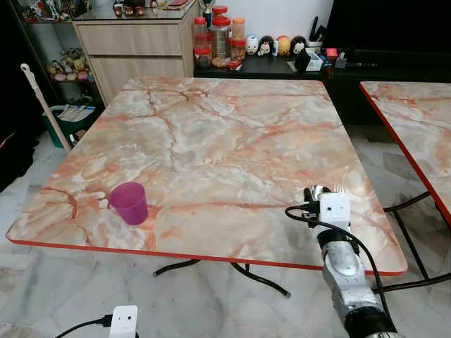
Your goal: Setting the table
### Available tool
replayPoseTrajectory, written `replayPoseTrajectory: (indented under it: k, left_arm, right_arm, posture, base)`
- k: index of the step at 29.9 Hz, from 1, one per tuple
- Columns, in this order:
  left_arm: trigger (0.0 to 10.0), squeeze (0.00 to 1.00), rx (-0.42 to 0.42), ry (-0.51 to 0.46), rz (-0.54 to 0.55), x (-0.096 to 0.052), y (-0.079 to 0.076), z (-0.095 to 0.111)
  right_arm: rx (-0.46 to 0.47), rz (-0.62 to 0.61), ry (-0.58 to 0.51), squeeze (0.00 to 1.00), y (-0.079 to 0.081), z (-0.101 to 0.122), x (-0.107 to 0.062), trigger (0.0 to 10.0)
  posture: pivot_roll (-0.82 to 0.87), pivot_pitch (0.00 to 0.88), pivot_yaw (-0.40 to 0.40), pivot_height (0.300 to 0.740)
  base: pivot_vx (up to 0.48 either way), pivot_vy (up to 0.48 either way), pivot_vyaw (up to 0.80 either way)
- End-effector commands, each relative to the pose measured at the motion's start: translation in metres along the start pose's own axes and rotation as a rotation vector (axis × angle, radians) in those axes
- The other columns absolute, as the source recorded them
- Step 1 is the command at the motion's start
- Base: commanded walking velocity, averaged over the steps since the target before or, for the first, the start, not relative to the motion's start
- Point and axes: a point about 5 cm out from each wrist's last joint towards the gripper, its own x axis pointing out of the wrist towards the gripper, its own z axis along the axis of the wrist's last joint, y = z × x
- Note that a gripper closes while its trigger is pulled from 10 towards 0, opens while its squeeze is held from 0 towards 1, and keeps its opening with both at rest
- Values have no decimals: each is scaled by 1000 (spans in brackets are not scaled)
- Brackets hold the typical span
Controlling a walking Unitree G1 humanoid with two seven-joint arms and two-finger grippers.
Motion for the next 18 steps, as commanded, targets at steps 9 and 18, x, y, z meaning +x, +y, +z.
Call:
replayPoseTrajectory:
  k: [9, 18]
  left_arm:
    - [10000, 0, 8, 7, -10, 0, -1, -2]
    - [10000, 0, 12, 9, -14, 0, -1, -1]
  right_arm:
    - [85, -39, 47, 1000, -15, -2, -8, 10000]
    - [103, -83, 137, 0, -36, -5, 2, 10000]
  posture:
    - [0, 0, 2, 732]
    - [1, 0, 4, 732]
  base:
    - [0, 0, 0]
    - [0, 0, 0]
